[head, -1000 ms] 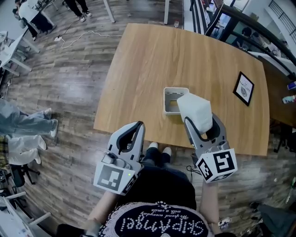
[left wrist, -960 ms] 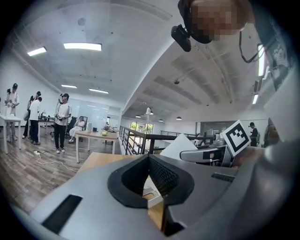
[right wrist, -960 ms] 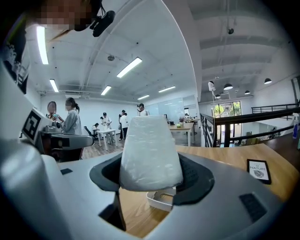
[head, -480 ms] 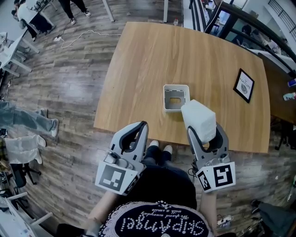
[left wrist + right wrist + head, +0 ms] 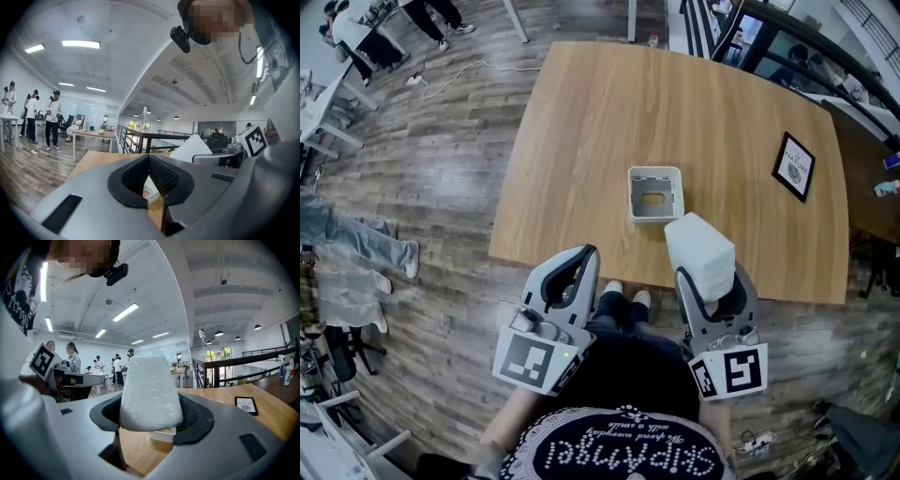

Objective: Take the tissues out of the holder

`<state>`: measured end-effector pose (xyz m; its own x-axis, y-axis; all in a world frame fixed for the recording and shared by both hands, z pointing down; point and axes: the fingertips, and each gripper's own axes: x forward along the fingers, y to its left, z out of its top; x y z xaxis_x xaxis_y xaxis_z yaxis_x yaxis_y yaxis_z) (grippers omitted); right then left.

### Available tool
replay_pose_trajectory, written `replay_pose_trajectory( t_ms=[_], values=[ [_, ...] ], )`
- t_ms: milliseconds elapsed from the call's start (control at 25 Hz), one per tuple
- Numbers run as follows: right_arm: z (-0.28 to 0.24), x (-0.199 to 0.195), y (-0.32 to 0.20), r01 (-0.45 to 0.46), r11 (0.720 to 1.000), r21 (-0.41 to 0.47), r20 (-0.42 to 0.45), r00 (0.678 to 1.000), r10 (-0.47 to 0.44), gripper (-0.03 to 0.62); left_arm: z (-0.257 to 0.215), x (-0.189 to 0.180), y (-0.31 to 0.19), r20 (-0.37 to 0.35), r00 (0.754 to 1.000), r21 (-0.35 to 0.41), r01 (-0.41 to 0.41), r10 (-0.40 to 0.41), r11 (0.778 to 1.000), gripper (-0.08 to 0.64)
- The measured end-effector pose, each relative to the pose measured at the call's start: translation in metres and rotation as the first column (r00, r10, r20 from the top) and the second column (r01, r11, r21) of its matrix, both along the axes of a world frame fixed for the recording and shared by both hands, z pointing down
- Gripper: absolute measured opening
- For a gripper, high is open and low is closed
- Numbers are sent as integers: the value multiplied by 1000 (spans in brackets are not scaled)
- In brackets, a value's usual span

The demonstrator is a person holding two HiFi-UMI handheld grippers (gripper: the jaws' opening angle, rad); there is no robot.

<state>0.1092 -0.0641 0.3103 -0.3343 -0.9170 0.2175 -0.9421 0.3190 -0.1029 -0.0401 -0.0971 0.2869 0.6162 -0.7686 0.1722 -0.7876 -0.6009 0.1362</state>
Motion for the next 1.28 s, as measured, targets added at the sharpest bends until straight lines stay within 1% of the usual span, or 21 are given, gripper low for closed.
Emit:
replay_pose_trajectory(
  t_ms=[280, 560, 760, 1000, 1280],
  values=[
    [6, 5, 8, -25, 1000, -10, 9, 1000, 25, 287, 2, 2, 5, 1, 1000, -8, -2, 2, 1000, 5],
    [11, 2, 18, -7, 1000, -20, -15, 1000, 6, 287, 1, 0, 4, -5, 1000, -9, 13, -13, 1000, 5],
    [16, -5, 25, -1, 999, -39, -15, 1000, 1, 287, 2, -14, 7, 3, 999, -9, 36, -36, 999, 5],
    [15, -1, 20, -2, 999, -39, -4, 1000, 2, 287, 2, -25, -1, 21, 997, -9, 76, -76, 997, 5],
    [18, 0, 19, 2, 999, -50, -5, 1000, -2, 287, 5, -29, -2, 24, 996, -16, 87, -87, 996, 5]
  ],
)
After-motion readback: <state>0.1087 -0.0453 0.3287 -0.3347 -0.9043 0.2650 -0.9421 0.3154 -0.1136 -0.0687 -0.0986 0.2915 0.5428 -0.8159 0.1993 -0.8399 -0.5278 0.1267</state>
